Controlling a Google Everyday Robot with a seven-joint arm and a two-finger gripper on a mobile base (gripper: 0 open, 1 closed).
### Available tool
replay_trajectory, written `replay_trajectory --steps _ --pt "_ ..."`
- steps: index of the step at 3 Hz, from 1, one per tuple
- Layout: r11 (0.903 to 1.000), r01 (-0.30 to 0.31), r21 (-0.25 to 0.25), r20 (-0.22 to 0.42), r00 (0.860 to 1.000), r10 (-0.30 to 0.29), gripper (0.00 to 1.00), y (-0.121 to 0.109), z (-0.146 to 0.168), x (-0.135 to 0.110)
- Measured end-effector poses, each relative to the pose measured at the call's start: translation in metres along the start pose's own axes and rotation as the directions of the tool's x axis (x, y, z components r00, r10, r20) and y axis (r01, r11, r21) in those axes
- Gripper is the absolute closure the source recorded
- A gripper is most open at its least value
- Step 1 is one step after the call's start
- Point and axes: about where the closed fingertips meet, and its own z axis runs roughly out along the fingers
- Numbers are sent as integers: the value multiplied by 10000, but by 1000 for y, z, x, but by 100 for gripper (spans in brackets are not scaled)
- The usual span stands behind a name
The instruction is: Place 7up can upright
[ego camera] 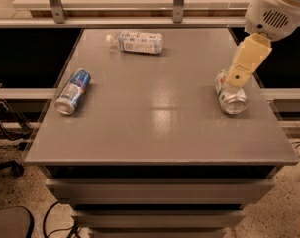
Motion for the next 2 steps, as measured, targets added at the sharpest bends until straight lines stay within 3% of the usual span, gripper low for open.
replay_trajectory --steps 1,2 --pt "9896 -1430 -159 -400 9890 1422 0 -13 18 -10" --pt "9512 -3081 -159 -928 9477 3054 0 -19 38 -14"
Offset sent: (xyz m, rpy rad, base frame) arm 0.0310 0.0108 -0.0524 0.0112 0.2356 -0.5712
